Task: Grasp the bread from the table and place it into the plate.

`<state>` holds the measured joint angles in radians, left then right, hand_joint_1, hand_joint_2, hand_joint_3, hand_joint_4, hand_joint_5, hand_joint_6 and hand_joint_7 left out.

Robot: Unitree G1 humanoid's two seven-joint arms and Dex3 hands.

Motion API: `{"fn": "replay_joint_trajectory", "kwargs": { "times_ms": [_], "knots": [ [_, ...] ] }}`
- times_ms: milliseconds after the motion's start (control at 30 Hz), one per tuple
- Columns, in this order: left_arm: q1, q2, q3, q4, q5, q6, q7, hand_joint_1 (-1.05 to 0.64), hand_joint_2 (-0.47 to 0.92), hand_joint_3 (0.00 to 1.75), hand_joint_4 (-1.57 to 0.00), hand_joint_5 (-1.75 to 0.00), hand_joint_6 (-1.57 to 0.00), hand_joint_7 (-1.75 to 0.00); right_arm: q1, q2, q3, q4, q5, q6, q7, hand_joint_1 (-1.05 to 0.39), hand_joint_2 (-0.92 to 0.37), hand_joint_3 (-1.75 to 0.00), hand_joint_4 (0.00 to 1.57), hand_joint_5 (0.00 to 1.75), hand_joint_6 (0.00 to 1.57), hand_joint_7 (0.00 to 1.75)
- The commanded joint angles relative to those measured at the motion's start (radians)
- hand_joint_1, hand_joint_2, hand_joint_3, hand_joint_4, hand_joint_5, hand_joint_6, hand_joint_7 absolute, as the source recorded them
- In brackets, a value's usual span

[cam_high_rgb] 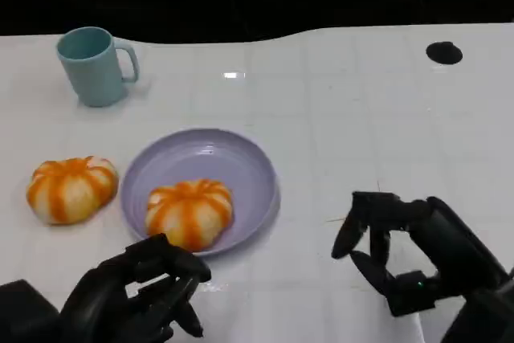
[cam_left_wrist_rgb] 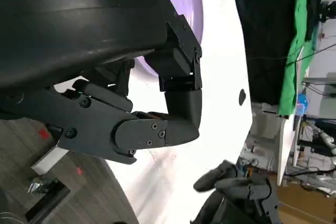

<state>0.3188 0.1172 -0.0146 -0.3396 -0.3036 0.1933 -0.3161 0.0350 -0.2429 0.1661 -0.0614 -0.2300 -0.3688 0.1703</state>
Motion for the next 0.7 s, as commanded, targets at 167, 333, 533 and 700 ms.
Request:
{"fn": "replay_joint_trajectory", "kwargs": {
  "times_ms": [167,333,533,700],
  "knots": [
    [-0.003,0.01,0.007,-0.01,-0.003,0.019,0.008,-0.45,0.92,0.4,-0.7,-1.63,-0.72,-1.2,0.117,-0.067,-0.068,-0.113,-0.01,0.058,0.014,-0.19,-0.43,-1.27,0.84,1.75,0.77,1.41],
    [-0.003,0.012,0.007,-0.013,-0.004,0.022,0.004,-0.44,0.92,0.42,-0.69,-1.63,-0.71,-1.2,0.17,-0.072,-0.097,-0.168,-0.011,0.091,0.007,-0.18,-0.47,-1.2,0.87,1.75,0.75,1.47],
    [0.0,0.012,0.007,-0.026,-0.003,0.034,0.008,-0.44,0.92,0.42,-0.69,-1.63,-0.71,-1.2,0.225,-0.067,-0.119,-0.233,-0.035,0.147,0.002,-0.2,-0.51,-1.16,0.84,1.75,0.72,1.49],
    [0.001,0.013,0.016,-0.029,-0.017,0.046,0.004,-0.44,0.92,0.41,-0.69,-1.64,-0.71,-1.2,0.261,-0.051,-0.12,-0.254,-0.048,0.15,-0.023,-0.18,-0.52,-1.16,0.85,1.75,0.72,1.51]
  ]
}}
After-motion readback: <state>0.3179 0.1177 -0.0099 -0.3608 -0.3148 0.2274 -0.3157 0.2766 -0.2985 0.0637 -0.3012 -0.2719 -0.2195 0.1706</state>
